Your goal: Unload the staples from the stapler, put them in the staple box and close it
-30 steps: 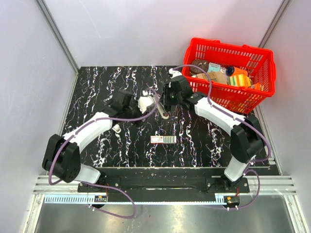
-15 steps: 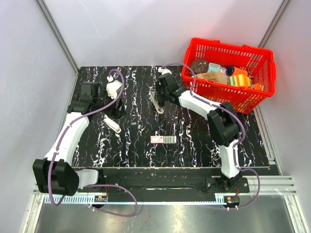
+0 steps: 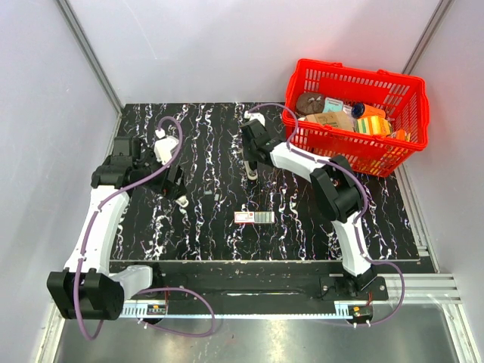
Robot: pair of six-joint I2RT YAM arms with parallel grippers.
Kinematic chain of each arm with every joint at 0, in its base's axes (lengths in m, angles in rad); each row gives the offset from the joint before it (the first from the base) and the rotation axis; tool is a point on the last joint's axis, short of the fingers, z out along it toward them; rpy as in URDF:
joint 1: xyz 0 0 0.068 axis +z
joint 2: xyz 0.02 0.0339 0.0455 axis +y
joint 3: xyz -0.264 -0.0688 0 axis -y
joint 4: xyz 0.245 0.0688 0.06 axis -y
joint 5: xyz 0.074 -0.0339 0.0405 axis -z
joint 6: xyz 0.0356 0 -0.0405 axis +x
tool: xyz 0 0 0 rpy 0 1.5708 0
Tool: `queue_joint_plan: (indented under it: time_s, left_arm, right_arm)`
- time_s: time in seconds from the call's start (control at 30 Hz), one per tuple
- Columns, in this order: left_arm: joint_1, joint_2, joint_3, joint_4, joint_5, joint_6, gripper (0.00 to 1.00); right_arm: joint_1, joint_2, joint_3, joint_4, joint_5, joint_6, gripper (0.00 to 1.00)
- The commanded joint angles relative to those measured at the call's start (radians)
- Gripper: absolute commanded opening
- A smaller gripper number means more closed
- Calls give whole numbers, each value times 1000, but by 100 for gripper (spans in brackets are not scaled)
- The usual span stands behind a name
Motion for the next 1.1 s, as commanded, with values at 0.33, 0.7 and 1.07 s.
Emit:
queue_joint_plan:
  time_s: [0.33, 0.7, 1.07]
  left_arm:
    - [77, -211, 55, 7, -278, -105, 99]
    - [100, -420, -54, 101, -476, -234, 99]
    - [100, -440, -40, 101, -476, -280, 99]
  right_arm:
    - [152, -165, 110, -238, 318, 92, 99]
    - [256, -267, -143, -153, 102, 332, 95]
    - [370, -296, -219, -24, 180, 428, 23]
